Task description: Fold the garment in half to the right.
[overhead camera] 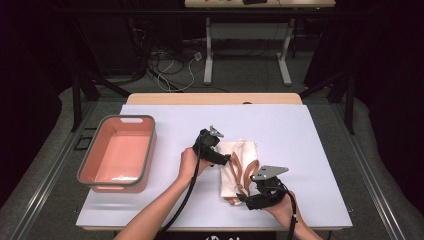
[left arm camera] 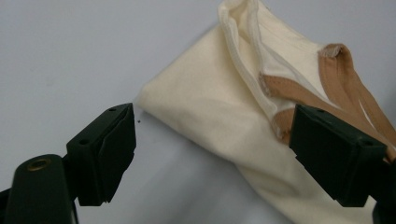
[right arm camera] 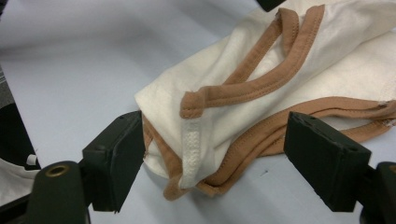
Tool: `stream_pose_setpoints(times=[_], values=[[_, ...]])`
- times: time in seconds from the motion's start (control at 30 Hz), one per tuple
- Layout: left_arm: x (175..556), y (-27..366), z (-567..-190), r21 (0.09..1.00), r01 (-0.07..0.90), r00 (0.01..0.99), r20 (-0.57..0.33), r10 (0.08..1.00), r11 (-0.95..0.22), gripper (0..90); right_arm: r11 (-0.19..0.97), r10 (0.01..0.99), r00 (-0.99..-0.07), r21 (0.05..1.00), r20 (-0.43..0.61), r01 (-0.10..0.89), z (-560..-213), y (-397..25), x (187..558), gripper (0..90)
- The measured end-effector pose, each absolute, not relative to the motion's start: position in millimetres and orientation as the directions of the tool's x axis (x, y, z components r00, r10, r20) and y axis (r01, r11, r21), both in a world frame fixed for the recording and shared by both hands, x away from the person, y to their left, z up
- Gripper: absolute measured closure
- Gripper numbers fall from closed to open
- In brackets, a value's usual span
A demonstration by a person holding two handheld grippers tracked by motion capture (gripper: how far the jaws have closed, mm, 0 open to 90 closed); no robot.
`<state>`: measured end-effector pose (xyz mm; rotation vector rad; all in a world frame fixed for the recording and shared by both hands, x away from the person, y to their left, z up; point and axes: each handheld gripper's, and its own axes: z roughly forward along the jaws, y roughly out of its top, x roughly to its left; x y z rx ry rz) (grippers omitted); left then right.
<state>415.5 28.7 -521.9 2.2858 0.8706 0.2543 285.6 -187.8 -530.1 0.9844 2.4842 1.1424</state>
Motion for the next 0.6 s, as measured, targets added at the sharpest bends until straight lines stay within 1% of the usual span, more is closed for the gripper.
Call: stream_pose_setpoints(times=[0.33, 0.47, 0.6], values=[[395, 50, -527, 0.649, 0.521, 0.754, -0.045, 0.656, -0.555, 8.4, 0.470, 0.664, -0.746, 0.745, 0.055, 0.474, -530, -186, 289, 21.0], [386, 58, -531, 0.641, 0.506, 0.753, -0.001, 0.658, -0.578, 7.1, 0.460, 0.673, -0.738, 0.749, 0.058, 0.478, -529, -187, 291, 20.6], [377, 67, -536, 0.641, 0.506, 0.751, 0.001, 0.660, -0.577, 5.8, 0.457, 0.674, -0.736, 0.750, 0.058, 0.478, -530, -187, 293, 20.0]])
